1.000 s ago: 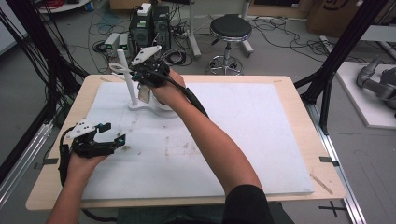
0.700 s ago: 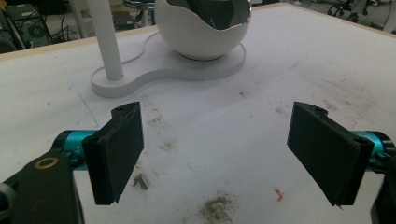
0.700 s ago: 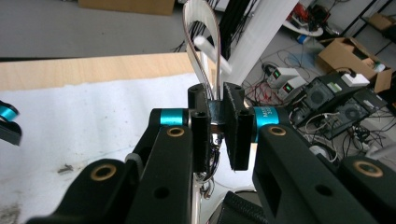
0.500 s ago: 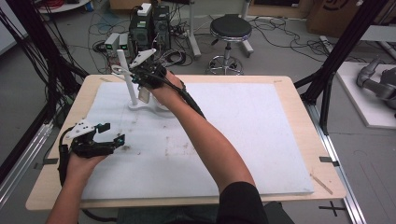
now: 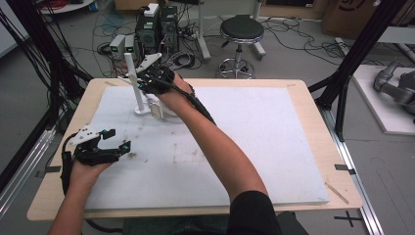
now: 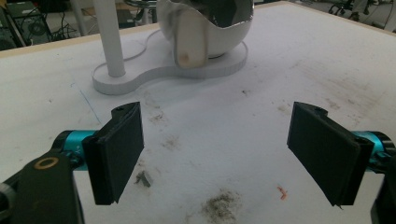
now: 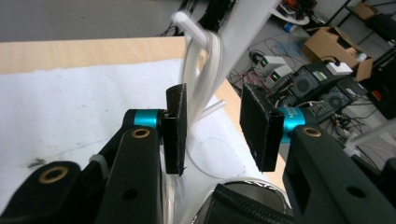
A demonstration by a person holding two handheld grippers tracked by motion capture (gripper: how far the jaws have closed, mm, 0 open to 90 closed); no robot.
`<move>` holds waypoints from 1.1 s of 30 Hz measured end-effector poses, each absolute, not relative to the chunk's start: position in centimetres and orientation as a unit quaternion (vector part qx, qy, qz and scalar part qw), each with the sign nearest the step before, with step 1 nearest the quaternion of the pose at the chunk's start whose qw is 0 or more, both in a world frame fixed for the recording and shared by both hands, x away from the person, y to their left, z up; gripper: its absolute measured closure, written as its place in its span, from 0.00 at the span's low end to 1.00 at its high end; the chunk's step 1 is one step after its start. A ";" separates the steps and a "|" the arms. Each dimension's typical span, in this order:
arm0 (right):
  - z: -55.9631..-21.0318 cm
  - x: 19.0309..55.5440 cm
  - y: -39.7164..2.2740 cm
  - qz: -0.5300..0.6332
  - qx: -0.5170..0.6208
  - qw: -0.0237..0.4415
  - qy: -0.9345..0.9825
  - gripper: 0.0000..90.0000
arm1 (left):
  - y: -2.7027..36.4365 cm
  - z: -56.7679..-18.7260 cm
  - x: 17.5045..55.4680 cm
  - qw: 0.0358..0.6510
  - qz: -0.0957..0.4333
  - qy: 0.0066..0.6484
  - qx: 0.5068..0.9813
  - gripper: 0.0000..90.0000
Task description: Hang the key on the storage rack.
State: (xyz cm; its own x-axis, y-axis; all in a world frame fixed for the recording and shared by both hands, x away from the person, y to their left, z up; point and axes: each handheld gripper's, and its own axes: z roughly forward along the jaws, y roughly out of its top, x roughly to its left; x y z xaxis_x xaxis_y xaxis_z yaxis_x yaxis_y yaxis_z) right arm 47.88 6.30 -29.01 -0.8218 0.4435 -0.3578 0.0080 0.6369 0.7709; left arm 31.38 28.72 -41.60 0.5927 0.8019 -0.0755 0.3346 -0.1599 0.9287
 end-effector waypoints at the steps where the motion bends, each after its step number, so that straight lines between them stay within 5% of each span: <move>1: -28.9 47.8 6.2 0.404 0.129 0.266 0.866 0.69 | 28.7 -41.6 31.4 0.517 0.226 0.391 0.727 0.21; 8: -28.8 46.8 3.8 0.421 0.138 0.264 0.857 0.54 | 28.6 -41.6 31.5 0.516 0.224 0.389 0.729 0.21; 25: -29.2 44.1 -7.7 0.410 0.191 0.250 0.856 0.34 | 27.2 -41.4 32.7 0.517 0.226 0.372 0.737 0.21; 33: -30.9 42.1 -11.8 0.432 0.207 0.261 0.838 0.33 | 26.5 -41.4 33.9 0.519 0.221 0.365 0.741 0.21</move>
